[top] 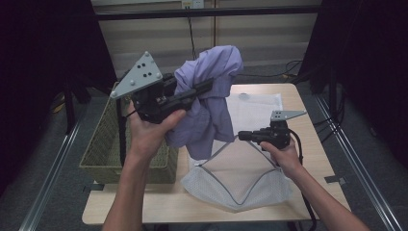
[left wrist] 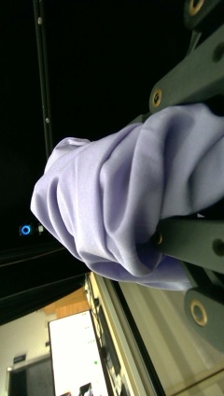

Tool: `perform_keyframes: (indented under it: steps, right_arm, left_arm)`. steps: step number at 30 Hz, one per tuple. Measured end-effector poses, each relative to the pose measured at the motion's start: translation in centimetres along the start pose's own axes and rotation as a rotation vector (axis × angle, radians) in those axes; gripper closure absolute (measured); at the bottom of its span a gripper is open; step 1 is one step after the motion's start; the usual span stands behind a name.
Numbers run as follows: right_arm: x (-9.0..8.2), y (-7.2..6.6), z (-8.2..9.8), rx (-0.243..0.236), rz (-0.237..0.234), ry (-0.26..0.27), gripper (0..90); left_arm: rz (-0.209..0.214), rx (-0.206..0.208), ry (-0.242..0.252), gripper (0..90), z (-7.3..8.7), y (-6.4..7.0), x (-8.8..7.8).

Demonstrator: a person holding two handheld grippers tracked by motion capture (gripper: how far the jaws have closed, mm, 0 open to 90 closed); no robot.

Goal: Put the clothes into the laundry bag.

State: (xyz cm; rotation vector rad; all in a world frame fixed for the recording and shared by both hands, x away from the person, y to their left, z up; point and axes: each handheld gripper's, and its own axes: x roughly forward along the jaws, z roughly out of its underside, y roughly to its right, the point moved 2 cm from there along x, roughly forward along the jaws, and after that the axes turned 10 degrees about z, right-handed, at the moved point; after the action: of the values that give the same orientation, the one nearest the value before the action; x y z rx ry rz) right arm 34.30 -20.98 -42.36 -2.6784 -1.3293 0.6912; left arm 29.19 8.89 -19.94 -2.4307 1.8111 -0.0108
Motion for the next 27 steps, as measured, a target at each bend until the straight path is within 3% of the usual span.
perform_keyframes:
  steps: [5,9,27]
  right_arm:
    - [-0.1,0.0,-0.1,-0.001,-0.003,0.005,90.0]
    - [-0.1,0.0,-0.1,0.000,-0.004,0.004,90.0]
    - [-0.1,0.1,0.0,0.000,-0.006,-0.002,89.9]
  left_arm:
    - [0.052,-0.033,0.017,69.3,1.1,0.7,1.1]
    - [0.066,-0.051,0.014,69.3,1.7,0.9,1.5]
    - [0.113,-0.098,-0.079,69.3,6.7,2.0,4.4]
